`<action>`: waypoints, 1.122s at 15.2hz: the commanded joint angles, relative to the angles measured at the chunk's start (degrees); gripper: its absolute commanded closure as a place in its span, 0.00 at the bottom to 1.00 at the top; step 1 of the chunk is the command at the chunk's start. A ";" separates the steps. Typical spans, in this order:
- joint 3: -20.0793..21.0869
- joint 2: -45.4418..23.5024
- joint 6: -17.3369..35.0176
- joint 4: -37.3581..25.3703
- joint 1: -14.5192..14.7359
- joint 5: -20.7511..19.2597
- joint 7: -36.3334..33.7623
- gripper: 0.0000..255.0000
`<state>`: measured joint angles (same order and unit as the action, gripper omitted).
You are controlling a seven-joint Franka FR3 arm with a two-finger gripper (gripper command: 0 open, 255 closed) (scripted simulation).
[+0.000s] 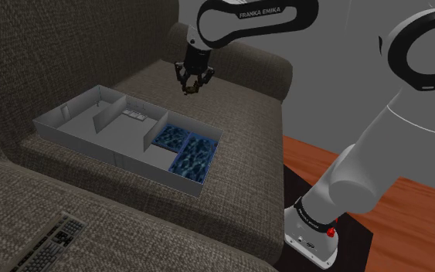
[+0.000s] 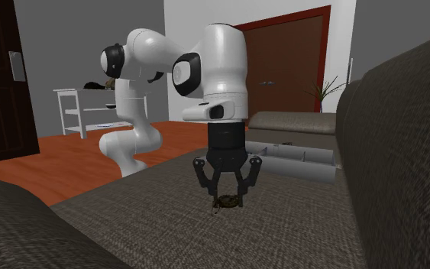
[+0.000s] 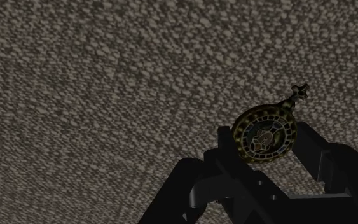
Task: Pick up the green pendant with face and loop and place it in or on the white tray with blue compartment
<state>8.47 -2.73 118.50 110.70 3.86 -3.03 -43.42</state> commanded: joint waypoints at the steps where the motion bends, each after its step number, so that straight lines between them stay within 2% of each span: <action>1: 0.20 -0.29 0.14 0.25 0.21 0.00 -0.32 1.00; 17: 0.22 1.25 -11.88 -10.27 0.23 0.50 0.34 1.00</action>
<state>8.66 -1.45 107.42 101.22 4.05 -2.54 -43.05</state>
